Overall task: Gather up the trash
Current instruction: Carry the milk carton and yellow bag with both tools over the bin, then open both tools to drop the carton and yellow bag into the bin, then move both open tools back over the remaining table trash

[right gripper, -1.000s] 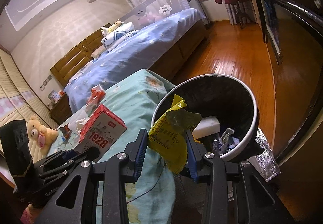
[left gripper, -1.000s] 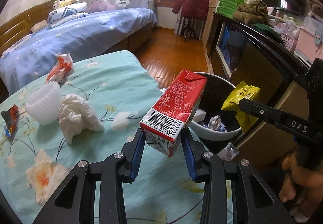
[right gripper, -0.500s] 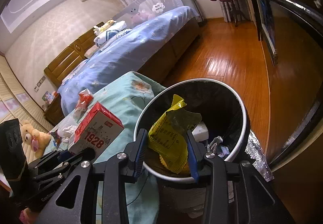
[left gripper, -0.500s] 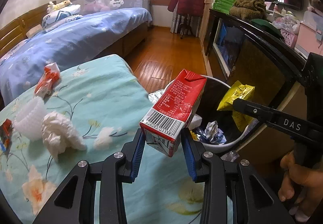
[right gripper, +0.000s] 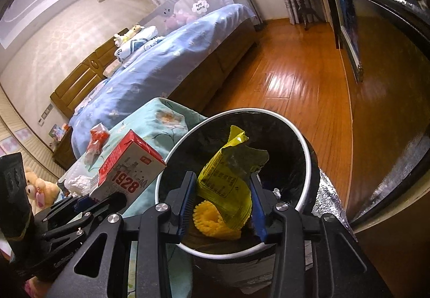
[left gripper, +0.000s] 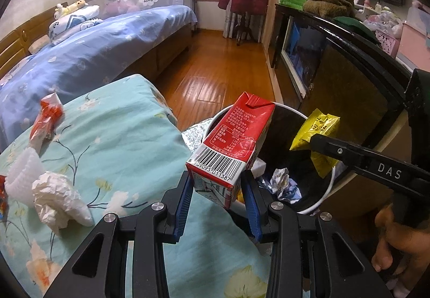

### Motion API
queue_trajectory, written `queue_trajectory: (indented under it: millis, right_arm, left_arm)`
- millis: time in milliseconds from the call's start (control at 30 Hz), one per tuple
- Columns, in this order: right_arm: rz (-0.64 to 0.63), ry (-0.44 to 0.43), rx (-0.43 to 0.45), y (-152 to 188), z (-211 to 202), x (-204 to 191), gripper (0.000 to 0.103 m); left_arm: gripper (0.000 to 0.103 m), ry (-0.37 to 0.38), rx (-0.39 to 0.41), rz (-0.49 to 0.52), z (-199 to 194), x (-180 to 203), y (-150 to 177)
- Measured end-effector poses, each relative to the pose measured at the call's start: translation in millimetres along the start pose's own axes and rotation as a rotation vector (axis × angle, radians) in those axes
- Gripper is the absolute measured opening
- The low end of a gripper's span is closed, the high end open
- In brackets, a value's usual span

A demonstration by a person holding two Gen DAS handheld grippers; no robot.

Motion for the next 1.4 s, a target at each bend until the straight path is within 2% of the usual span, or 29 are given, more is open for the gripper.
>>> queue_trajectory:
  millis: [833, 933, 1000, 1033, 1200, 1400]
  right_arm:
    - [-0.008, 0.028, -0.004, -9, 13, 1, 0.044]
    - [0.004, 0.036, -0.006, -12, 14, 5, 0.052]
    - [0.015, 0.035, -0.006, -12, 13, 6, 0.074]
    - [0.015, 0.032, 0.003, -13, 11, 6, 0.078]
    - [0.022, 0.023, 0.027, -12, 2, 2, 0.08]
    - [0.009, -0.006, 0.032, 3, -9, -13, 0.083]
  left_arm:
    - [0.036, 0.034, -0.023, 0.0, 23, 2, -8]
    - [0.038, 0.043, -0.023, 0.005, 22, 5, -7]
    - [0.044, 0.044, -0.024, -0.002, 20, 4, -5]
    - [0.047, 0.05, -0.017, -0.009, 18, 4, -4]
    - [0.053, 0.053, 0.007, -0.039, 2, -1, 6]
    - [0.058, 0.027, 0.05, -0.083, -31, -14, 34]
Point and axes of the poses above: each gripper's, at about its wrist camera, not at the fingertips, and z roughly the way its jaws point, x to its right, y to its underside, the point moved 10 cm from there along z, roughly the way its jaws point, and after that the axes turned 14 degrees about z, right-handed, at the moved point
